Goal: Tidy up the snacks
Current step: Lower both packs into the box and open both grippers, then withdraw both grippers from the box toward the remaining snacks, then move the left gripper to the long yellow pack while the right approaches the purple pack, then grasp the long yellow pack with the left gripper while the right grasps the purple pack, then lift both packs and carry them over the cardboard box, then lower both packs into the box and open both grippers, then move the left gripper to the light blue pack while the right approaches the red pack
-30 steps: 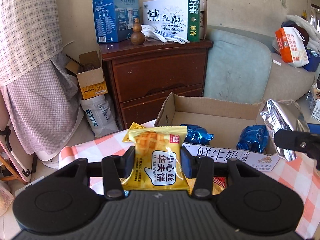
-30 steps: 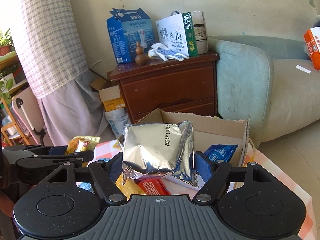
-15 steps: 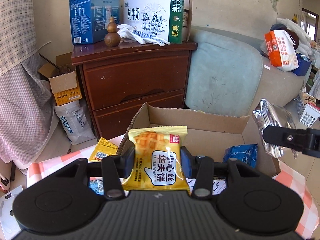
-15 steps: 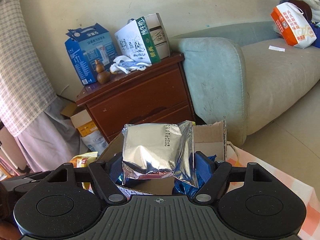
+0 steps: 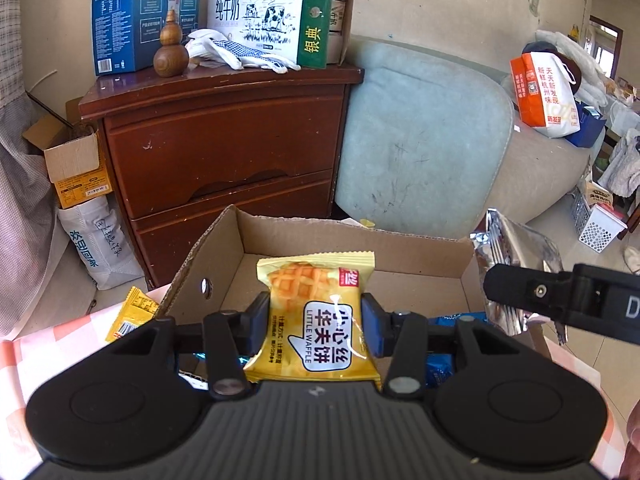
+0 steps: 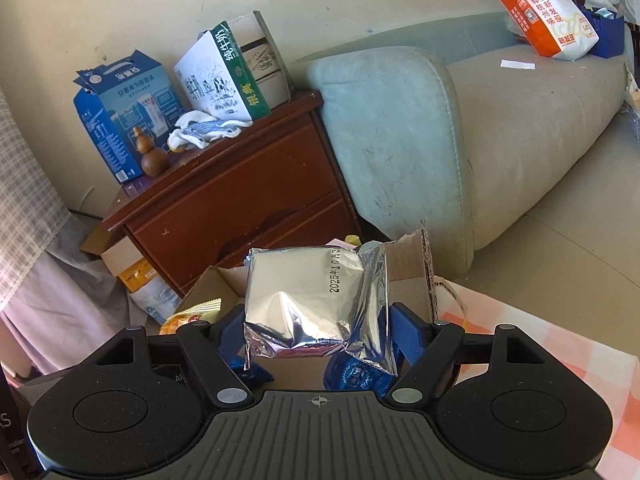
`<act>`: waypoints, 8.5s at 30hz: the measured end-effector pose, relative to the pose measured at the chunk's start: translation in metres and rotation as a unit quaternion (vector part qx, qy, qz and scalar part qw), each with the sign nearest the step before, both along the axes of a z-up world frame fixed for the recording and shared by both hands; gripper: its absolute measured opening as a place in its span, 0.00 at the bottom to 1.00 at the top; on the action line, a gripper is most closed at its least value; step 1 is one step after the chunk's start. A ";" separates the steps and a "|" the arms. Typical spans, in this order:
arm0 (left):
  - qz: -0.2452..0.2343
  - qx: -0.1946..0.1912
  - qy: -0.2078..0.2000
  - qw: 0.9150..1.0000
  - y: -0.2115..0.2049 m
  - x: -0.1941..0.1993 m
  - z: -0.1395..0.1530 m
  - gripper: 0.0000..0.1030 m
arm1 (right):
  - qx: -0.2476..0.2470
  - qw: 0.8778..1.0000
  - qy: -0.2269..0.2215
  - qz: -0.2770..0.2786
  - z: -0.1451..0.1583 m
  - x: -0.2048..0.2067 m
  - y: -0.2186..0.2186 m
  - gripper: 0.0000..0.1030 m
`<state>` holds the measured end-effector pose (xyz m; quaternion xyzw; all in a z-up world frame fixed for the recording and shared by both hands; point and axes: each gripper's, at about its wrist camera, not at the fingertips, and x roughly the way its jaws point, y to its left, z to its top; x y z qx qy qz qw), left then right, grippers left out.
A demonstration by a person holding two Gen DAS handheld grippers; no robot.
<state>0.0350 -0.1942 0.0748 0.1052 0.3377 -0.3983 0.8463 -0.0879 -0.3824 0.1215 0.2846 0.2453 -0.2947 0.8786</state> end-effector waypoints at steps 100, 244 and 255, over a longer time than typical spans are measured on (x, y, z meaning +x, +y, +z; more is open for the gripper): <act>0.068 0.146 0.028 0.987 0.176 -0.065 -0.058 0.86 | 0.154 0.961 0.197 0.115 -0.075 -0.041 0.115 0.79; 0.007 0.036 -0.027 0.999 0.004 -0.001 0.002 0.75 | -0.115 0.991 0.063 0.038 -0.002 0.001 0.021 0.68; 0.043 0.027 -0.026 0.998 0.051 0.008 0.022 0.81 | -0.116 0.989 0.043 0.080 0.007 -0.002 0.036 0.70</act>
